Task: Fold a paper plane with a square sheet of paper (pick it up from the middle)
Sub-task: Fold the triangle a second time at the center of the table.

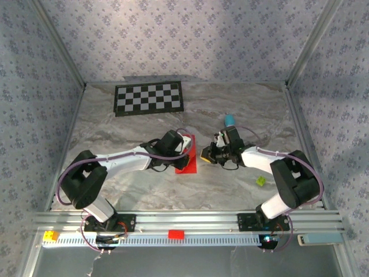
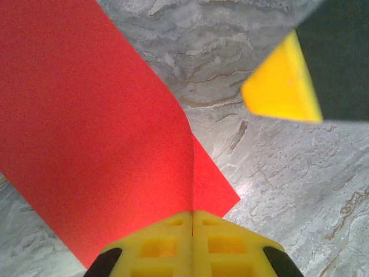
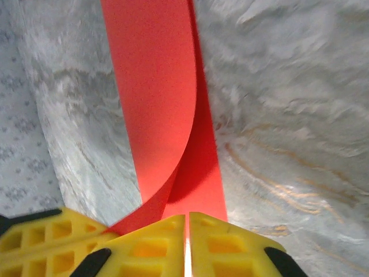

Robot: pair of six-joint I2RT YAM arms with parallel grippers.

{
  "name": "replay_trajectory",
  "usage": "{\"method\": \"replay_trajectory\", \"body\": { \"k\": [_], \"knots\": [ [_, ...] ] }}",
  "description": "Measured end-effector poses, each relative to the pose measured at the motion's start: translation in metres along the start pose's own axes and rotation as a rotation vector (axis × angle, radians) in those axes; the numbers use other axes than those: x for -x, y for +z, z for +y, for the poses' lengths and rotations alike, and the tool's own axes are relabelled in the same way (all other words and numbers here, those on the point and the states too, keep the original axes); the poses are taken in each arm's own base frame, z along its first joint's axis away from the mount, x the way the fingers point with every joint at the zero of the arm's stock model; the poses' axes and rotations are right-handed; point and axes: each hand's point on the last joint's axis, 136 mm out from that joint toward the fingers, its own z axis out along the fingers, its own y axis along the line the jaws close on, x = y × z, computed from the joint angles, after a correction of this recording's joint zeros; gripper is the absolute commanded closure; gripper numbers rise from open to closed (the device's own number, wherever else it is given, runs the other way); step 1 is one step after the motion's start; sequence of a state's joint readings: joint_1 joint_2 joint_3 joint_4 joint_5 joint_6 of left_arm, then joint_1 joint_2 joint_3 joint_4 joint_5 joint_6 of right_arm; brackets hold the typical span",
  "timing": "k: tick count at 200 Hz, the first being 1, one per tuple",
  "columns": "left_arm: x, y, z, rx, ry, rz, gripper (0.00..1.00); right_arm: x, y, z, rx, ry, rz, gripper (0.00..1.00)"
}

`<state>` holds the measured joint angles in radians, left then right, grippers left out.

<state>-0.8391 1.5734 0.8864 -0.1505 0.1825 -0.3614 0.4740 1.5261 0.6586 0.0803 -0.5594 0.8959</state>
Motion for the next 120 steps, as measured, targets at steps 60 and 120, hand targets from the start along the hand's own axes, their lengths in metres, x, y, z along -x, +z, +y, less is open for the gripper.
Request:
{"method": "replay_trajectory", "body": {
  "k": [60,120],
  "knots": [
    [0.003,-0.003,0.004,-0.025,-0.056,-0.021,1.00,-0.029,0.024,0.000,-0.047,-0.057,0.096,0.98],
    [0.003,-0.003,0.006,-0.040,-0.093,-0.025,1.00,-0.035,0.039,-0.012,-0.158,-0.117,0.130,0.99]
  ]
}}
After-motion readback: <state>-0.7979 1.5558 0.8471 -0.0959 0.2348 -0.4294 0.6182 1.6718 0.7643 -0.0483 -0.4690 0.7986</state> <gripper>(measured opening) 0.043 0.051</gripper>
